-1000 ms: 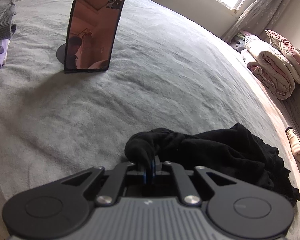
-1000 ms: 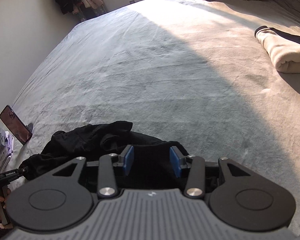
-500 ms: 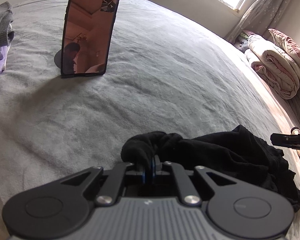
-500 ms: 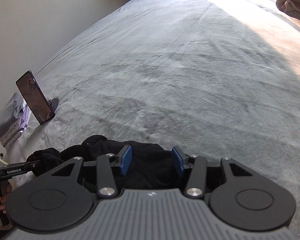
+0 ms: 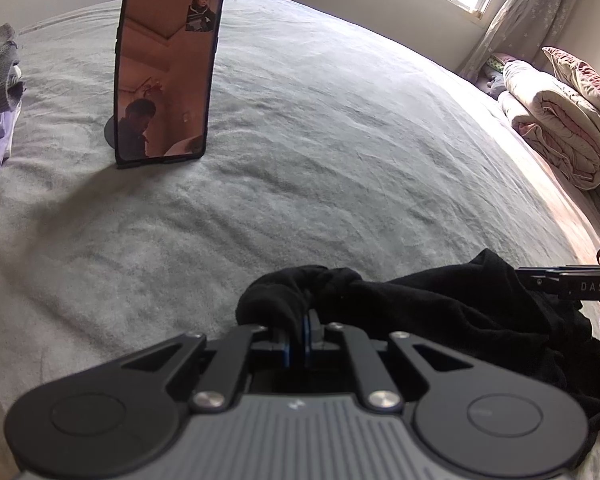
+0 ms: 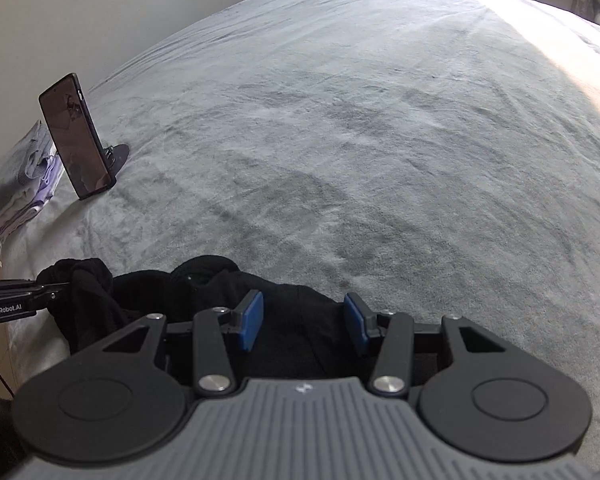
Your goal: Fold clothes
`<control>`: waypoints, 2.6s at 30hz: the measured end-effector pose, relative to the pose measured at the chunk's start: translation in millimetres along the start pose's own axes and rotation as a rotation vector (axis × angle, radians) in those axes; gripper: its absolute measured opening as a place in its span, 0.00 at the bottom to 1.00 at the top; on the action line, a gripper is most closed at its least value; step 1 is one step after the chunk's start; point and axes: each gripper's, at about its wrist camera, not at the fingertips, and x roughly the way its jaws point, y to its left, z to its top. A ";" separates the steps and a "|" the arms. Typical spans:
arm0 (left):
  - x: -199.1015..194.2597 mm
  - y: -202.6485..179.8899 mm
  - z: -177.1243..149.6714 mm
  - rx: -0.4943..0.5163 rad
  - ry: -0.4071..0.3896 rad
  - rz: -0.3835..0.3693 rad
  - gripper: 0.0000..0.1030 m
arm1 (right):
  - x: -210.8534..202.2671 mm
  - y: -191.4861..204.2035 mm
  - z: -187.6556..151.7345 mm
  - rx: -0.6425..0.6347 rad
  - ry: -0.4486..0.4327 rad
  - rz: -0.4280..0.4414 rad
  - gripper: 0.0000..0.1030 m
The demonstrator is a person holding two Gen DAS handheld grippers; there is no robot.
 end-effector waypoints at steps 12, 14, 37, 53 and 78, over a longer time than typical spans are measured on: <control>1.9 -18.7 6.5 0.056 -0.037 0.020 0.03 | 2.1 25.6 -10.5 -0.181 -0.062 -0.187 0.10; 2.4 -27.6 8.5 0.071 -0.047 -0.003 0.03 | -6.9 16.3 -10.3 -0.165 -0.094 -0.266 0.10; 1.8 -86.5 -11.0 0.418 -0.036 -0.193 0.03 | -137.2 -42.9 -118.3 -0.099 -0.334 -0.331 0.11; -15.6 -64.0 -43.6 0.567 -0.078 -0.312 0.07 | -129.7 -17.8 -169.9 -0.283 -0.166 -0.179 0.24; -48.4 -74.2 -48.9 0.669 -0.182 -0.419 0.29 | -137.6 -48.8 -129.5 0.145 -0.205 0.084 0.25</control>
